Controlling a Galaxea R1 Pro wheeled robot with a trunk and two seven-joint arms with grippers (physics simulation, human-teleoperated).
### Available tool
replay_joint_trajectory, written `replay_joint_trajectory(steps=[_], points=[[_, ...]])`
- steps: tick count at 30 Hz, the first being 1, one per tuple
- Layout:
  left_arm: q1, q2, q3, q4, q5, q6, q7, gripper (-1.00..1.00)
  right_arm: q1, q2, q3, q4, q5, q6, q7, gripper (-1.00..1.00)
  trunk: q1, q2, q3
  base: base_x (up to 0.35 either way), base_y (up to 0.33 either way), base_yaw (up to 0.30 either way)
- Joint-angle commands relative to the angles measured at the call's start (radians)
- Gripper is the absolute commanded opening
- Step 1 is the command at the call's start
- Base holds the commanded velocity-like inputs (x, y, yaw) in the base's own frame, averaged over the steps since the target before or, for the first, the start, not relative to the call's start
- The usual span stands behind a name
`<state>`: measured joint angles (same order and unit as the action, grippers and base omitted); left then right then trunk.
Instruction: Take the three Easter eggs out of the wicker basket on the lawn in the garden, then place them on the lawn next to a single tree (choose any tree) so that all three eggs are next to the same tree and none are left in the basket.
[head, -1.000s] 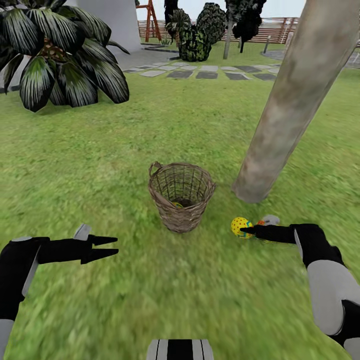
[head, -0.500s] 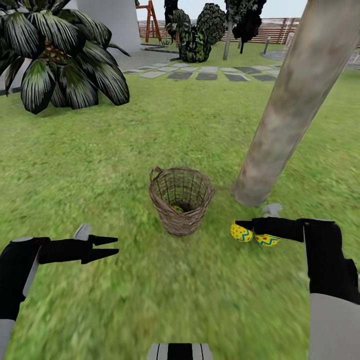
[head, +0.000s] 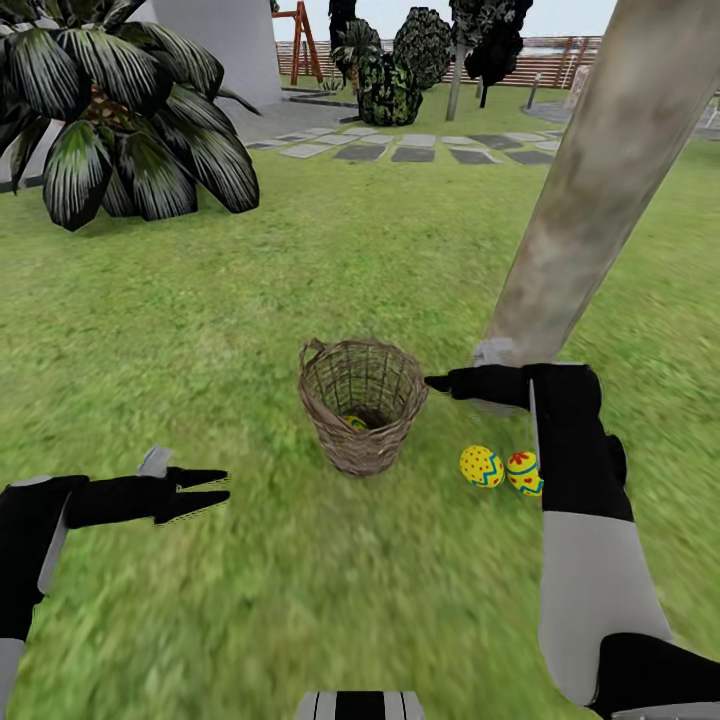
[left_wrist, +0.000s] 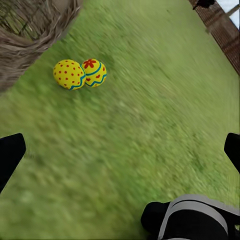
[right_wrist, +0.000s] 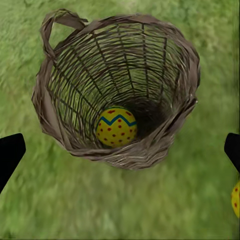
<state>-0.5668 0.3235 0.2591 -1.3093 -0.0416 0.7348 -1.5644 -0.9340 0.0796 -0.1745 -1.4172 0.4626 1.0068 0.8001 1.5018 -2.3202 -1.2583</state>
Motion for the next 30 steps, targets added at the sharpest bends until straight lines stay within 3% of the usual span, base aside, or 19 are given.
replay_joint_trajectory(steps=[1,4,11,22,26,30], points=[[-0.001,-0.001,0.014,0.007,-0.004,0.009,-0.006,1.0,-0.011,0.013,-0.001,0.003,0.012,0.002,-0.012,1.0,0.0,0.0,-0.001,0.077,0.0,0.0],[0.0,0.0,0.042,0.045,-0.004,0.005,-0.006,1.0,-0.046,0.041,0.005,0.051,0.011,0.003,-0.089,1.0,0.0,0.0,-0.001,0.232,0.0,0.0],[-0.001,0.002,0.058,0.071,-0.003,0.004,-0.006,1.0,-0.081,0.05,0.018,0.174,0.009,0.003,-0.17,1.0,0.0,0.0,-0.001,0.327,0.028,0.0],[-0.001,0.001,0.057,0.068,-0.001,0.002,-0.006,1.0,-0.085,0.05,0.02,0.19,0.009,0.003,-0.187,1.0,0.0,0.0,-0.001,0.261,0.236,0.0],[-0.001,0.003,0.059,0.07,-0.002,0.002,-0.006,1.0,-0.085,0.049,0.054,0.199,0.013,0.003,-0.188,1.0,0.0,0.0,-0.001,0.232,0.26,0.0],[-0.001,0.001,0.117,0.074,-0.003,0.002,-0.006,1.0,-0.085,0.044,0.077,0.329,0.012,0.003,-0.193,1.0,0.0,0.0,-0.001,0.264,0.213,0.0]])
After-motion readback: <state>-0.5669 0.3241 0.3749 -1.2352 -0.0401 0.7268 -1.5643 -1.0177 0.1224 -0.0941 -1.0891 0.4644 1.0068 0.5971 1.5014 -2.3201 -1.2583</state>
